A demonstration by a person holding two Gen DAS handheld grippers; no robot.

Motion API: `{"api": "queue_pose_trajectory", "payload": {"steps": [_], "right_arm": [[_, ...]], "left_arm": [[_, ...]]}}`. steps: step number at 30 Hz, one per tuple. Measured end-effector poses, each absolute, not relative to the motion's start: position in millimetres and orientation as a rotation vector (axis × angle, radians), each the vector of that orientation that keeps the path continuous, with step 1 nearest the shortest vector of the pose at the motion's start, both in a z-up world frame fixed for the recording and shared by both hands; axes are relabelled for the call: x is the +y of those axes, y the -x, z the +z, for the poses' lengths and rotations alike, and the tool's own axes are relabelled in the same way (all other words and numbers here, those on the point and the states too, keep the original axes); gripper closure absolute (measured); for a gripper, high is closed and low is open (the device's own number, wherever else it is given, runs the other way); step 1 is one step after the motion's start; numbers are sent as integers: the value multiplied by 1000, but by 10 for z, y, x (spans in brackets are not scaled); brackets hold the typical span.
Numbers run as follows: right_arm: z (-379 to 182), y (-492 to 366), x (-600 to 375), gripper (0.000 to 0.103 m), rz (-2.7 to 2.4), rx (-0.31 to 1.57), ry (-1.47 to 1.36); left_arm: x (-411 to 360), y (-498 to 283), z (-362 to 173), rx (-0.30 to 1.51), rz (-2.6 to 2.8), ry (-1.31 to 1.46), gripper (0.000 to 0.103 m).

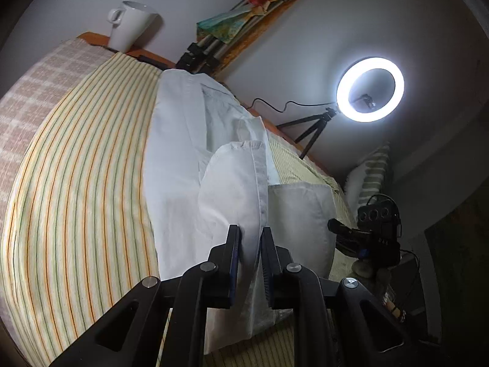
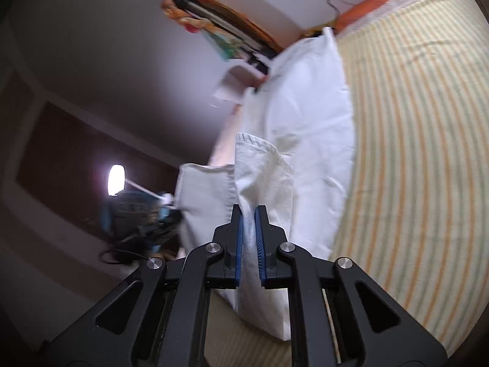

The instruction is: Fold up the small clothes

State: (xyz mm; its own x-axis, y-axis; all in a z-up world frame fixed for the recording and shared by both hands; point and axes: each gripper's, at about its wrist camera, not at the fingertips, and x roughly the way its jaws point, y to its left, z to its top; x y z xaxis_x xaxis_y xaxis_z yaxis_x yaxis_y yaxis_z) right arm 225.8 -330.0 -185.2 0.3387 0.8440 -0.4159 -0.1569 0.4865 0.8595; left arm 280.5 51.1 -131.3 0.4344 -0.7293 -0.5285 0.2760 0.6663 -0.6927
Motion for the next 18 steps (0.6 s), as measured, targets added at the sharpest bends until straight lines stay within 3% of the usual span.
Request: {"api": "queue_pose_trajectory", "payload": {"steps": [7,9,11,14,18], "right_arm": [[-2282,-2500,-3214,94,700,1126,-843],[-2295,-2517,-3252,94,669,1139,-843],[-2270,-2502,-3303,94,631,1144,-816],[-2229,-2474,-3381,92,617,1128,-836],[-2194,-2514,-3391,82,623,1117,-859]], "left_arm": [[507,-3035,-1644,1002,-609,477,89],[495,-3033,-1664,1012,-586,430,73],[504,-3050,-1658,1020,-572,429,65],[498,-3088,-1615,1009,-548,421,57],[469,-3194,-1623,1019,-521,434,57]]}}
